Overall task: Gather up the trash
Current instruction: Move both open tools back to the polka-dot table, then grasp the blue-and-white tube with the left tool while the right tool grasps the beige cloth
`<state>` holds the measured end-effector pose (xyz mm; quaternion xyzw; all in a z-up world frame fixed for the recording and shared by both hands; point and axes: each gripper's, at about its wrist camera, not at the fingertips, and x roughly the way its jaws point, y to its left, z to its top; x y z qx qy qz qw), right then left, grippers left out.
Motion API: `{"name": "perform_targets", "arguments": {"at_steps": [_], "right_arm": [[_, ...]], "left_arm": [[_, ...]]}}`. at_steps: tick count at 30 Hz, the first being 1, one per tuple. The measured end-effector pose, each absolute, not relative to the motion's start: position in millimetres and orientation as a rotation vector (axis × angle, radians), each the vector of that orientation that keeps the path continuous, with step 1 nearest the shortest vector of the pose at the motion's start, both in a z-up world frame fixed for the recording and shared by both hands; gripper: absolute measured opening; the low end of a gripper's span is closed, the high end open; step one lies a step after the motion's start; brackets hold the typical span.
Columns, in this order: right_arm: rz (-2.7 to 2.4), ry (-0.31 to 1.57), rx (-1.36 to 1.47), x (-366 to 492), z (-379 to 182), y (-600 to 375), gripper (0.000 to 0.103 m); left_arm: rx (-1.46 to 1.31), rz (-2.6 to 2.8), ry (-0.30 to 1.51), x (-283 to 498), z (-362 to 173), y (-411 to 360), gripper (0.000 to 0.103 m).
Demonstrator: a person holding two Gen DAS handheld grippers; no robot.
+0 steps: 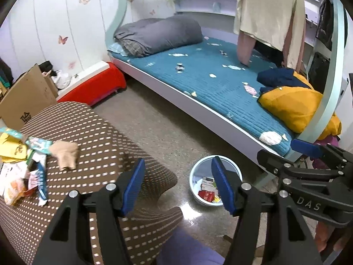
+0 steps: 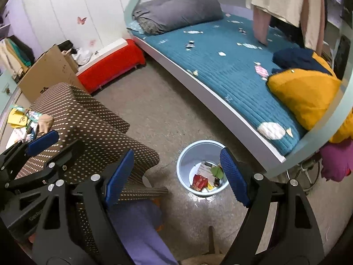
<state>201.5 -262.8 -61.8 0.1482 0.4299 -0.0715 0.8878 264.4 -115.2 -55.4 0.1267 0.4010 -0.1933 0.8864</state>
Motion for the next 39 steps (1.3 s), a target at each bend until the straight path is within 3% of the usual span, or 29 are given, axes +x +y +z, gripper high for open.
{"name": "perform_targets", "arguments": {"at_steps": [28, 39], "right_arm": [[0.206, 0.896, 0.088, 282, -33, -86, 0.079], [0.333, 0.922, 0.008, 326, -45, -23, 0.079]], "left_arm": [[0.077, -0.067, 0.824, 282, -32, 77, 0.063], [0.006, 0.025, 0.835, 291, -33, 135, 0.063]]}}
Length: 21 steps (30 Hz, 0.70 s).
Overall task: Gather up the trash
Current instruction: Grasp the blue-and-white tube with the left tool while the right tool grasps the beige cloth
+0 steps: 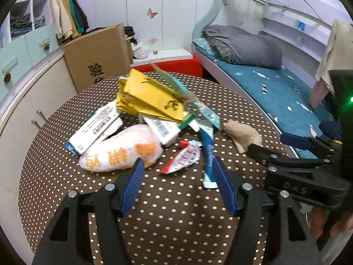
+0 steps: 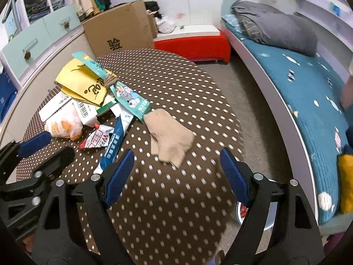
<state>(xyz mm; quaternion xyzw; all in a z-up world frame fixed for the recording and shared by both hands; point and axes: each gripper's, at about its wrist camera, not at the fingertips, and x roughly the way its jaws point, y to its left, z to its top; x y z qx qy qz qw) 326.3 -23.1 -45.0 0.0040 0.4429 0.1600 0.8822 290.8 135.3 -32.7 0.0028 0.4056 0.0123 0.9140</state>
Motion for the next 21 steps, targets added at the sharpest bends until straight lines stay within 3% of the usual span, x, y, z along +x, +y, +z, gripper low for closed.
{"name": "perform_targets", "arguments": {"at_steps": [2, 4, 5, 15, 21], "right_arm": [[0.332, 0.936, -0.009, 336, -52, -18, 0.074], [0.351, 0.952, -0.020, 344, -59, -14, 0.042], [0.341, 0.931, -0.036, 346, -59, -14, 0.035], [0.351, 0.908, 0.077, 336, -55, -61, 0.031], [0.339, 0.923, 0.130, 332, -62, -88, 0.031]], "left_arm": [[-0.005, 0.020, 0.832, 292, -31, 137, 0.066], [-0.001, 0.009, 0.834, 294, -32, 134, 0.066], [0.005, 0.002, 0.838, 296, -32, 132, 0.066], [0.064, -0.095, 0.895, 316, -42, 89, 0.066], [0.113, -0.099, 0.970, 336, -61, 67, 0.052]]}}
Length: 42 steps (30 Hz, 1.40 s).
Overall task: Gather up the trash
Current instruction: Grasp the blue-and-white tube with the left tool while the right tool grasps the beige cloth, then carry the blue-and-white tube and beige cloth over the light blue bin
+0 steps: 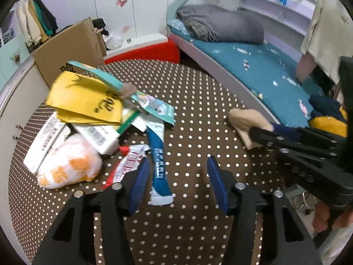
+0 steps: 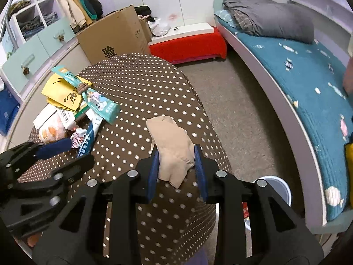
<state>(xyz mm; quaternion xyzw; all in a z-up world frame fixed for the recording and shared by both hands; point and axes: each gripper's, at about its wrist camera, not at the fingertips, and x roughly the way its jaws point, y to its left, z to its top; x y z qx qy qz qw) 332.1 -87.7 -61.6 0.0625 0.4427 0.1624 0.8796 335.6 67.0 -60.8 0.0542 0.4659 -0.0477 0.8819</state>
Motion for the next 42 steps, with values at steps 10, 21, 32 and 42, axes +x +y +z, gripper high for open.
{"name": "perform_targets", "arguments": {"at_steps": [10, 21, 32, 42], "right_arm": [[0.330, 0.909, 0.141, 320, -60, -107, 0.031], [0.292, 0.910, 0.190, 303, -59, -138, 0.030], [0.219, 0.898, 0.225, 280, -56, -177, 0.030], [0.121, 0.879, 0.272, 252, -55, -224, 0.030]], "left_arm": [[0.137, -0.015, 1.019, 346, -71, 55, 0.011], [0.157, -0.074, 0.990, 330, -66, 21, 0.010], [0.191, -0.163, 0.971, 318, -61, -25, 0.010], [0.253, -0.256, 0.967, 309, -63, -85, 0.010]]}}
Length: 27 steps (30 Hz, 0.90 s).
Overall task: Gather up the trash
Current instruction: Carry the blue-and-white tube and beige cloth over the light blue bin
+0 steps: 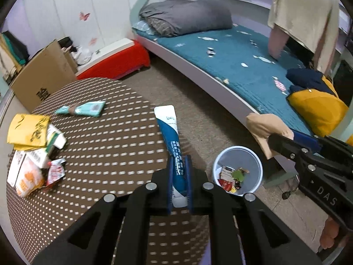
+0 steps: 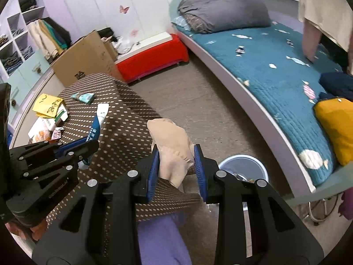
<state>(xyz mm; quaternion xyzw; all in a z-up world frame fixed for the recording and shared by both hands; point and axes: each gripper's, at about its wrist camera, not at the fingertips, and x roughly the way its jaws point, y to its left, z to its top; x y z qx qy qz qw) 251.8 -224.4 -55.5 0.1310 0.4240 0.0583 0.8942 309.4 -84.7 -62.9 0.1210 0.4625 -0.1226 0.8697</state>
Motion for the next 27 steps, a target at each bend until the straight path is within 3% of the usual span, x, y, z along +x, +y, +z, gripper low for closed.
{"name": "perform_targets", "arguments": {"at_steps": [14, 27], "right_arm": [[-0.022, 0.894, 0.343, 215, -70, -300, 0.030], [-0.165, 0.966, 0.448, 193, -115, -372, 0.030]], "left_arm": [[0.343, -0.401, 1.013, 296, -89, -176, 0.010], [0.462, -0.530, 1.130, 295, -148, -259, 0.010]]}}
